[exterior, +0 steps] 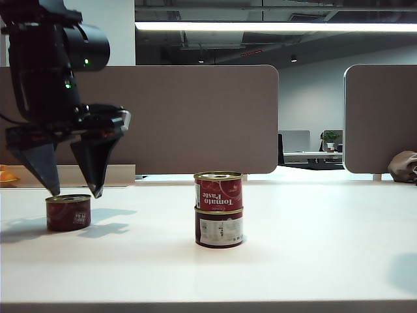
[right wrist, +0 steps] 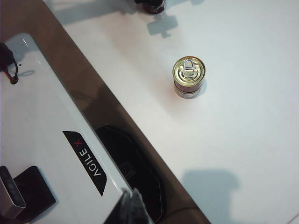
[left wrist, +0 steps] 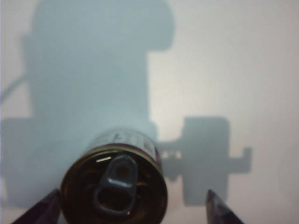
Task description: Pick up the cans one by one and stack them together.
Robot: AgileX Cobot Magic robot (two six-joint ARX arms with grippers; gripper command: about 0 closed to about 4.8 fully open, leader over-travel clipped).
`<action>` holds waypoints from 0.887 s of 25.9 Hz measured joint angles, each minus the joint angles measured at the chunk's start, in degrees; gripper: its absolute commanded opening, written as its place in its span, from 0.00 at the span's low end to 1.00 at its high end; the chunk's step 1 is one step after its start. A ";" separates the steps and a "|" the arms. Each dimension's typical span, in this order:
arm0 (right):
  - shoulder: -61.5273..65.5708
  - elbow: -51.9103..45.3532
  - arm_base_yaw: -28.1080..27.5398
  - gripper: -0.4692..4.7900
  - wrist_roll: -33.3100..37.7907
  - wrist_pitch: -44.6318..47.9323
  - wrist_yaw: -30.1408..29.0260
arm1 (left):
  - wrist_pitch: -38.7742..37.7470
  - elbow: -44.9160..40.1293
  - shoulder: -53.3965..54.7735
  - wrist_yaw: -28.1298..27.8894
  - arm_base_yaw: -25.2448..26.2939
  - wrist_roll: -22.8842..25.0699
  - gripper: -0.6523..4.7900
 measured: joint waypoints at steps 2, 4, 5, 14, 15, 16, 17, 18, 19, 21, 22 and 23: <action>0.00 0.00 0.00 0.08 0.00 0.00 -0.02 | 0.13 0.00 0.57 -0.46 0.00 0.00 0.86; -0.02 0.00 0.00 0.08 0.00 0.00 0.00 | 0.57 0.07 0.90 -2.05 0.00 0.00 0.86; -0.02 -0.02 0.00 0.08 0.00 0.00 -0.02 | 0.74 0.04 0.96 -2.25 0.00 0.02 0.86; 0.02 -0.42 0.00 0.08 0.02 1.31 0.02 | 0.28 3.80 1.20 -2.73 -0.02 0.72 0.86; 0.02 -0.42 0.00 0.08 0.00 1.55 0.02 | 0.13 4.28 1.20 -3.08 -0.02 0.81 0.86; 0.02 -0.42 0.00 0.08 0.00 1.79 0.02 | -0.31 5.25 1.20 -4.52 -0.02 0.90 0.86; 0.02 -0.42 0.00 0.08 0.00 1.77 0.02 | -0.26 5.42 1.16 -5.22 -0.02 0.92 0.86; 0.00 -0.42 0.00 0.08 0.00 1.77 0.02 | -0.55 5.42 1.14 -6.67 -0.02 0.92 0.86; 0.02 -0.42 0.00 0.08 0.00 1.77 0.02 | -0.76 5.40 1.16 -7.50 -0.02 0.96 0.86; 0.00 -0.42 0.00 0.08 0.02 1.77 0.02 | -1.03 5.35 1.18 -8.59 0.00 1.33 0.86; 0.00 -0.42 0.00 0.08 0.02 1.77 0.02 | -1.09 5.35 1.18 -8.83 0.00 1.49 0.86; 0.00 -0.42 0.00 0.08 0.02 1.77 0.02 | -1.14 5.35 1.18 -8.83 0.00 1.51 0.86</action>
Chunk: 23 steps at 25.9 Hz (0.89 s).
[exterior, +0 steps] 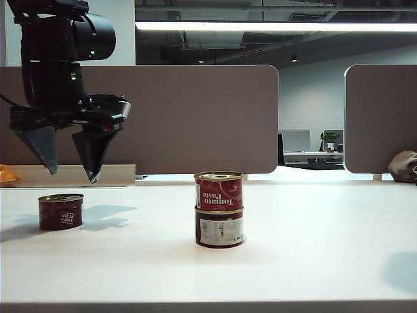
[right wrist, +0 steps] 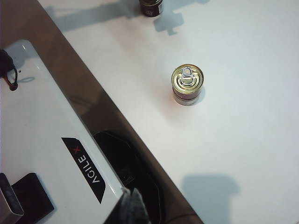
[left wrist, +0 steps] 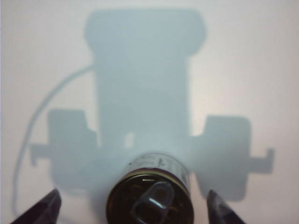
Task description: Pick up the cans one by one and stack them together.
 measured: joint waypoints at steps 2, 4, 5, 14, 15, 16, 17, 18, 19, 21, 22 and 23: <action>0.00 0.00 0.00 0.08 0.00 0.00 0.00 | -0.02 0.00 0.22 0.02 0.00 0.00 0.88; 0.00 0.00 0.00 0.08 0.00 -0.02 0.00 | -0.22 0.00 0.92 0.04 0.00 0.31 0.97; 0.00 0.00 -0.02 0.08 0.00 -0.11 0.00 | -0.74 -0.02 1.46 0.00 0.00 0.70 0.97; 0.00 0.00 -0.02 0.08 0.00 -0.26 0.00 | -2.60 -0.04 3.34 2.10 0.00 -0.22 0.97; 0.00 0.00 -0.02 0.08 0.00 -0.26 0.00 | -3.08 -0.04 3.52 2.10 0.00 -0.24 0.97; -0.02 0.00 -0.02 0.08 0.00 -0.26 0.00 | -3.54 -0.04 3.69 2.10 0.00 -0.24 0.97; 0.00 0.00 -0.02 0.08 0.00 -0.26 0.00 | -3.87 -0.04 4.04 2.14 0.00 -0.24 0.97; 0.00 0.00 -0.02 0.08 0.00 -0.26 -0.02 | -4.00 -0.04 4.35 2.19 0.00 -0.24 0.97; -0.02 0.00 -0.02 0.08 0.00 -0.26 -0.02 | -4.31 -0.04 4.85 2.21 0.00 -0.24 0.96; -0.02 0.00 -0.02 0.08 0.00 -0.26 0.00 | -4.48 -0.07 5.18 2.73 0.00 -0.24 0.96; -0.02 0.00 -0.02 0.08 0.00 -0.26 0.00 | -4.48 -0.04 5.20 3.26 0.00 -0.24 0.96; -0.02 0.00 -0.02 0.08 0.00 -0.26 0.00 | -4.50 -0.04 5.40 3.52 0.00 -0.26 0.95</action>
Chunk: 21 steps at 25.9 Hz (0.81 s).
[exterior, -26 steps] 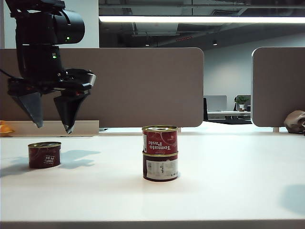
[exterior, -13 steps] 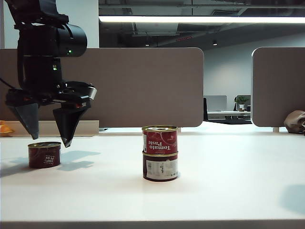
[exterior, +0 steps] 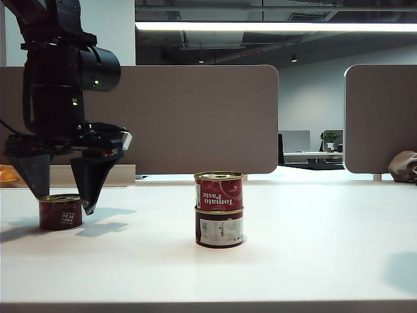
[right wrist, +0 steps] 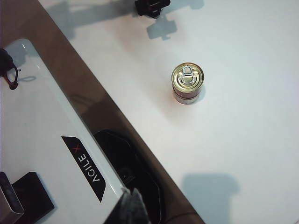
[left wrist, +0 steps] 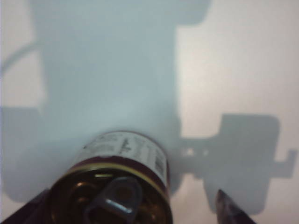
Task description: Pick up the cans one by one and stack them together.
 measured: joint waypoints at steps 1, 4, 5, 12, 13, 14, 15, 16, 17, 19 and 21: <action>0.00 0.00 0.00 0.08 0.00 0.00 -0.02 | -0.07 0.00 0.22 0.02 0.00 0.00 0.90; 0.00 0.00 0.00 0.08 0.00 0.00 0.00 | -0.26 0.00 1.11 -0.02 0.00 0.00 0.85; 0.00 0.00 0.00 0.08 0.00 0.00 0.00 | -0.26 -0.02 1.18 -0.02 0.00 -0.02 0.85; 0.00 0.00 0.00 0.08 0.00 -0.02 0.00 | -0.26 0.00 2.40 0.00 0.00 0.00 0.78; 0.00 0.00 0.00 0.08 0.00 -0.02 0.00 | -0.26 0.00 2.40 0.00 0.00 0.00 0.73; 0.00 0.00 0.00 0.08 0.00 -0.04 0.00 | -0.17 0.00 2.40 -0.07 0.00 0.02 0.69; 0.00 0.00 0.00 0.08 0.00 -0.04 0.00 | -0.04 0.00 2.40 -0.17 0.00 0.00 0.67; 0.00 0.00 0.00 0.08 0.00 -0.07 0.00 | 0.07 0.00 2.40 -0.17 0.00 -0.04 0.67; 0.00 0.00 0.00 0.08 0.00 -0.20 0.00 | 0.50 0.02 2.34 -0.15 0.00 -0.09 0.67; 0.02 0.00 0.00 0.08 0.00 -0.37 0.00 | 1.03 0.00 2.40 -0.13 0.00 -0.09 0.67; 0.00 0.00 0.00 0.08 0.00 -0.46 0.00 | 1.38 0.00 2.40 -0.15 0.00 -0.07 0.67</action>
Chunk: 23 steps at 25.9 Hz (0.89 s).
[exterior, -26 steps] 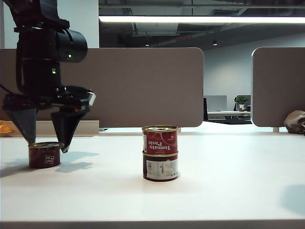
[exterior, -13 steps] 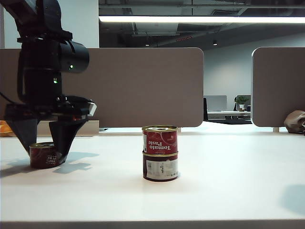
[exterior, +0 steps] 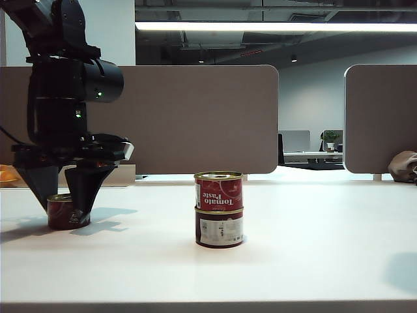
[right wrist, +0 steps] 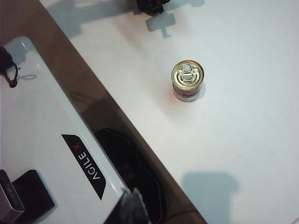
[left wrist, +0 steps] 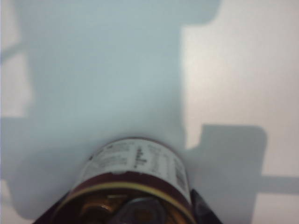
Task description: Pick up the cans one by one and stack them together.
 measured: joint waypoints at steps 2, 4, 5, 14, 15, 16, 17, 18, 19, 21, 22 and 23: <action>0.02 0.00 0.00 0.08 0.00 -0.02 0.00 | 0.35 0.00 0.00 0.00 0.00 -0.02 0.58; 0.00 0.00 0.00 0.08 0.00 -0.02 0.00 | 0.83 0.00 -0.04 0.02 0.00 0.00 0.55; 0.02 0.00 0.00 0.08 0.00 -0.02 0.00 | 0.85 0.02 -0.07 0.02 0.00 -0.02 0.55; 0.02 0.00 0.00 0.08 0.00 -0.02 0.00 | -0.98 -0.20 -0.85 1.88 -0.02 -0.04 0.44; 0.00 0.00 0.00 0.08 0.00 -0.02 0.00 | -1.46 -0.20 -1.44 2.14 -0.02 -0.04 0.44; 0.00 0.00 0.00 0.08 0.00 -0.02 0.00 | -1.66 -0.20 -2.27 2.58 -0.02 -0.07 0.44; 0.02 0.00 0.00 0.08 -0.02 -0.02 0.00 | -1.64 -0.20 -3.04 2.84 -0.02 -0.15 0.44; 0.02 0.00 0.00 0.08 -0.02 -0.02 0.00 | -1.60 -0.20 -4.13 3.10 -0.02 -0.66 0.44; 0.00 0.00 0.00 0.08 -0.04 0.00 0.04 | -1.62 -0.20 -5.11 3.26 -0.02 -0.92 0.44; 0.02 0.00 0.00 0.08 -0.02 -0.17 1.84 | -1.75 -0.15 -7.34 4.15 -0.02 -1.20 0.44; 0.00 0.00 0.00 0.08 -0.02 -0.44 2.99 | -1.88 -0.15 -8.33 4.72 -0.02 -1.25 0.44; -0.02 -0.22 0.00 0.08 -0.02 -0.72 5.16 | -2.54 -0.15 -10.49 6.03 -0.07 -1.66 0.44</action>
